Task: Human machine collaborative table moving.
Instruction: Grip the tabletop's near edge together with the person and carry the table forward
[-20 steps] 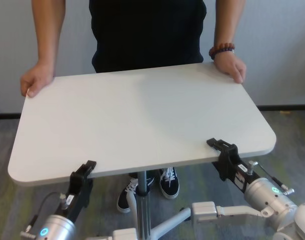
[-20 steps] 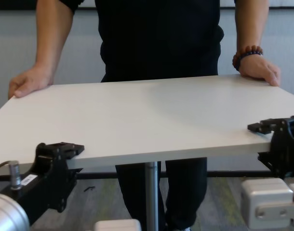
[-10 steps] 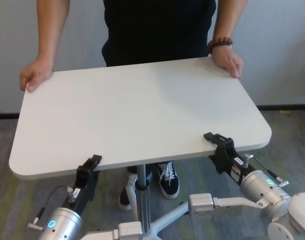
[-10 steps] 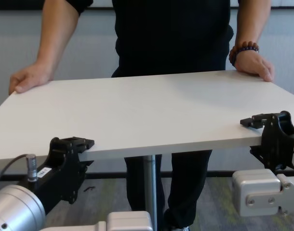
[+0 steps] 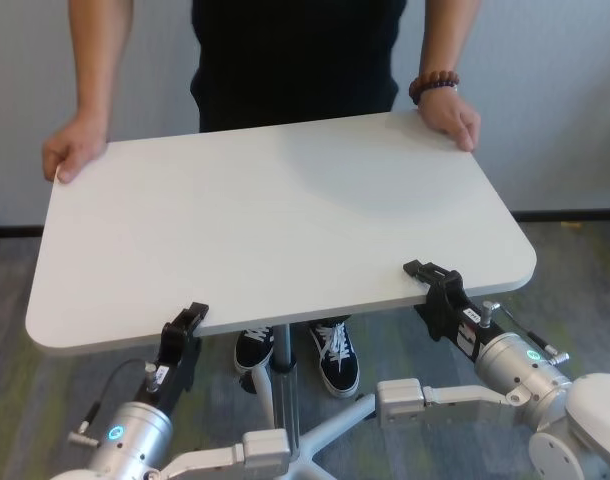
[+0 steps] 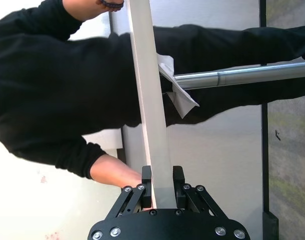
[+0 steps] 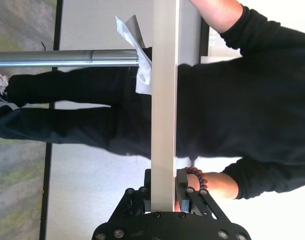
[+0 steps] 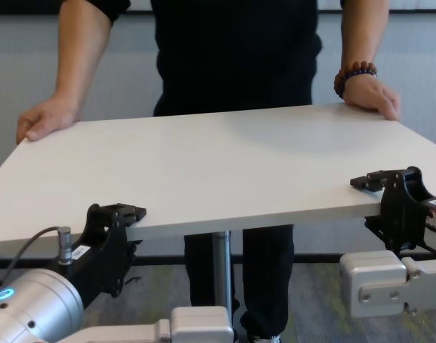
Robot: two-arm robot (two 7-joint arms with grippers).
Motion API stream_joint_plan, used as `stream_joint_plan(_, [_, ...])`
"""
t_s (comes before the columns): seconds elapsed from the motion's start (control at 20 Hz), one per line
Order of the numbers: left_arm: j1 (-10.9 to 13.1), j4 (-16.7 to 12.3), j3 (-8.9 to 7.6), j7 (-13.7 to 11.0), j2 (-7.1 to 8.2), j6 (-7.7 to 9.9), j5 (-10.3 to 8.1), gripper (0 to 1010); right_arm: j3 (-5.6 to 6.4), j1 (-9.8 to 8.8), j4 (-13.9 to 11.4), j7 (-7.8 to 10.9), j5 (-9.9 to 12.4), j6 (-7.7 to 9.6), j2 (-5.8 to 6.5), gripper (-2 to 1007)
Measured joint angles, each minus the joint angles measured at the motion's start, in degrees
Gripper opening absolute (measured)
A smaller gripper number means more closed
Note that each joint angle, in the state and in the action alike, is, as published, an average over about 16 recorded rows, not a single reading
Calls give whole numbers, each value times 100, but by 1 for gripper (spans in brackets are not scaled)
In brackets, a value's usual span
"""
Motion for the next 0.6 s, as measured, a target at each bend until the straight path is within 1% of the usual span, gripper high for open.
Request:
stream_joint_plan(0.3, [-216,347,69,81,-109,-5,-28,268,-107,205,390,-125,29,-107,-87,266])
stream_joint_plan(0.6, [-356,624,130,156,-186,-31,-82,268,-205,345,704,-225,64,-167,-158,266])
